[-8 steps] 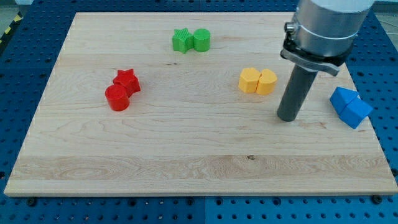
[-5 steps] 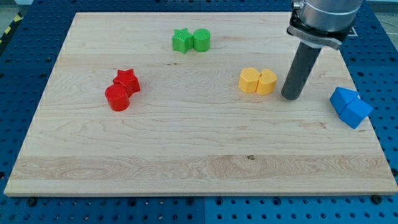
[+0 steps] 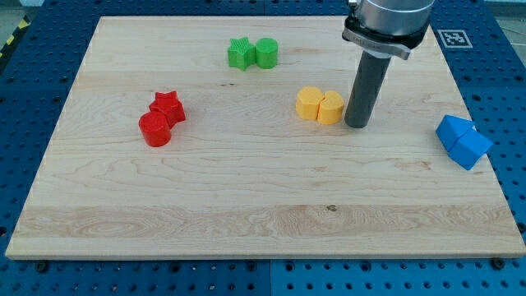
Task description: Separate the yellow blocks
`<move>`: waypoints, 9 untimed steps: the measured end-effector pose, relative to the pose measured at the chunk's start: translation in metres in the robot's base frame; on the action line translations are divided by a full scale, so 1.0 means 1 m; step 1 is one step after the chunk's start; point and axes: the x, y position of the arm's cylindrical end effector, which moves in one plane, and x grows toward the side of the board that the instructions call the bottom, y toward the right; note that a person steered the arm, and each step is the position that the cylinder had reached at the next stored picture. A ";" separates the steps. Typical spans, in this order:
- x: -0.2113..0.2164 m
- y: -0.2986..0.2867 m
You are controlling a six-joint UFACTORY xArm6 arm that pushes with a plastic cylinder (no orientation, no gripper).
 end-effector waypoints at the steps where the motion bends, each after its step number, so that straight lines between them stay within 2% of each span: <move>1: -0.006 -0.002; 4: -0.009 -0.023; 5: 0.013 -0.012; 6: 0.018 -0.040; 7: 0.002 -0.090; 8: -0.019 -0.103; 9: 0.000 -0.082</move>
